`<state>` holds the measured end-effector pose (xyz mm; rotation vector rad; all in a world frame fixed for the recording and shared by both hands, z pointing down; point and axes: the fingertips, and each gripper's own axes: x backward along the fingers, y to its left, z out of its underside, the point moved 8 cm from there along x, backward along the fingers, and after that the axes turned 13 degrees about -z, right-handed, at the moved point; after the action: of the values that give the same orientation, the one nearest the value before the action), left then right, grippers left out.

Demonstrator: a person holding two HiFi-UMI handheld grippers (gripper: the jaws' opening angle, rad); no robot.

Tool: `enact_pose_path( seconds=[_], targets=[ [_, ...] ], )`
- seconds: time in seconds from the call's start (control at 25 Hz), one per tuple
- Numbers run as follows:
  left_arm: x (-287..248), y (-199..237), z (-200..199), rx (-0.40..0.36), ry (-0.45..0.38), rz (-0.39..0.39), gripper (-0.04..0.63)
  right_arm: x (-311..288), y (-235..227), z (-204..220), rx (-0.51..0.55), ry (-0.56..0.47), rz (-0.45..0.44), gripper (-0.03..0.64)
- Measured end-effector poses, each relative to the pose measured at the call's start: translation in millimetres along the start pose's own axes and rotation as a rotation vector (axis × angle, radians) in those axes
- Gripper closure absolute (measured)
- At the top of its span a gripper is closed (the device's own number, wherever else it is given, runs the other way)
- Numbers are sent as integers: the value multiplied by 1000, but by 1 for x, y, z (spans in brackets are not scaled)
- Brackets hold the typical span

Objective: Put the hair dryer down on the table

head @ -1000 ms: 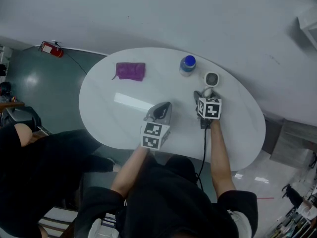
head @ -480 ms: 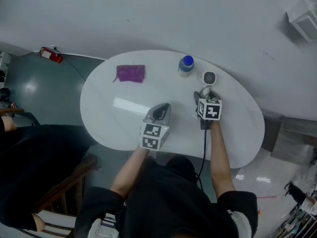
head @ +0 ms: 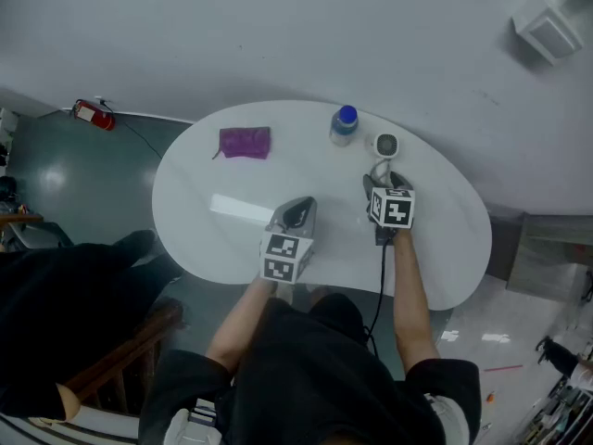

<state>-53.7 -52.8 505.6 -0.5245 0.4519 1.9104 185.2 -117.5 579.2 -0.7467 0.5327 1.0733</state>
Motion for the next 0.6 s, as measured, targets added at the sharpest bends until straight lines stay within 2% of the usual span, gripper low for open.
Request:
enact_pose_path(
  seconds=[0.6],
  targets=[
    [36, 5, -9, -24, -58, 1, 589, 43, 31, -5, 24, -92, 13, 321]
  ],
)
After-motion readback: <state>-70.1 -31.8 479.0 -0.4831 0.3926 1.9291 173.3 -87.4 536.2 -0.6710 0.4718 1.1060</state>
